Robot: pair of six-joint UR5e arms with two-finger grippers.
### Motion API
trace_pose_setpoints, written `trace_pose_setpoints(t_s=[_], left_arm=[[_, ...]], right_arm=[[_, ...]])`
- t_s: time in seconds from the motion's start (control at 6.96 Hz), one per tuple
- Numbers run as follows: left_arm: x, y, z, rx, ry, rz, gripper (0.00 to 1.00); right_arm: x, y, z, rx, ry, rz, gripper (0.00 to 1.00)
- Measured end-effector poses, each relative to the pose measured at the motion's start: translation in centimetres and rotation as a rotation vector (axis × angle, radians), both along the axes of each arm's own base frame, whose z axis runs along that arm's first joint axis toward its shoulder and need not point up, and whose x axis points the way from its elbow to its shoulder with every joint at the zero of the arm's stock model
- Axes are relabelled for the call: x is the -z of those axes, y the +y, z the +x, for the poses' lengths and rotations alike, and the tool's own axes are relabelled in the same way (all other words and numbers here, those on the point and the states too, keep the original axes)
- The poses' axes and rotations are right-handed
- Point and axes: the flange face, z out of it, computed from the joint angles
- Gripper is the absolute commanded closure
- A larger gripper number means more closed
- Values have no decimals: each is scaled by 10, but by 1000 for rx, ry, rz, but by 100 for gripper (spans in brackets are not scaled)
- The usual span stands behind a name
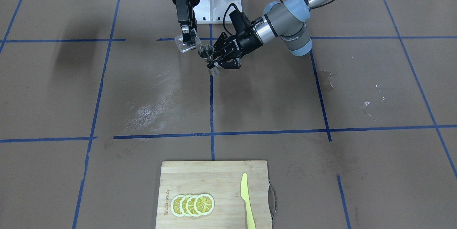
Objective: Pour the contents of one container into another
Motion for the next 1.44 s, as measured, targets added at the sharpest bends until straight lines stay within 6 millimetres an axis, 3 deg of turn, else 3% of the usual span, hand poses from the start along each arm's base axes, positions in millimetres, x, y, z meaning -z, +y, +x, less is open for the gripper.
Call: trace_pose_setpoints(t_s=[0.86,1.44], left_arm=[[1,1,0,-3,2,-2,100],[-1,2,1,-4,0,-3,100]], right_arm=[[4,2,3,9,3,6,100],[24,5,28,30,-177,-21,100]])
